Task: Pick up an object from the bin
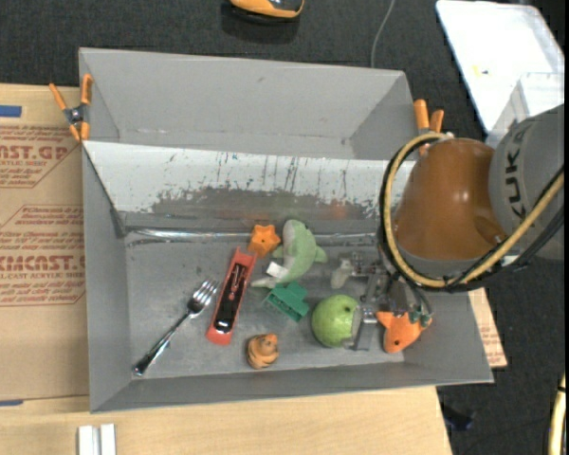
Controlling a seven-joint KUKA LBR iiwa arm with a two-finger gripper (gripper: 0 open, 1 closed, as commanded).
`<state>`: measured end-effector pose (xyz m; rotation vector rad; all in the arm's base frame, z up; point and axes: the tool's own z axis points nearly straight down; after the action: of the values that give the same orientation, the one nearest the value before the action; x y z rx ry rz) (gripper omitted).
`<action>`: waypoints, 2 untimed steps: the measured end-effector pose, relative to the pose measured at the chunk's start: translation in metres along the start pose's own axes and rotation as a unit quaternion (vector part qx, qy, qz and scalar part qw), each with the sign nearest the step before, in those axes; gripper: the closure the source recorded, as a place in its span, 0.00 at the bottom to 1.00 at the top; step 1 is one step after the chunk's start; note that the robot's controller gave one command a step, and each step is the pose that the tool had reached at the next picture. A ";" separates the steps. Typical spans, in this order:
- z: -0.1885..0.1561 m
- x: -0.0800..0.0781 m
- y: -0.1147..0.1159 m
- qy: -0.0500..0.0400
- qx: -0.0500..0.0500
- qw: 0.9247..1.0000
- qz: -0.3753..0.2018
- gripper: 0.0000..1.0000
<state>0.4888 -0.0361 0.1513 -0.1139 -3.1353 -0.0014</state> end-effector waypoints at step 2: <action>-0.013 0.003 -0.011 0.001 0.000 1.000 -0.026 0.00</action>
Offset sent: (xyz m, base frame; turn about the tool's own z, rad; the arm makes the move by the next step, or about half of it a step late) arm -0.0005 -0.0047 0.0117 -0.0802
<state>0.4853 -0.0466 0.1647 -0.0319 -3.1353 -0.0027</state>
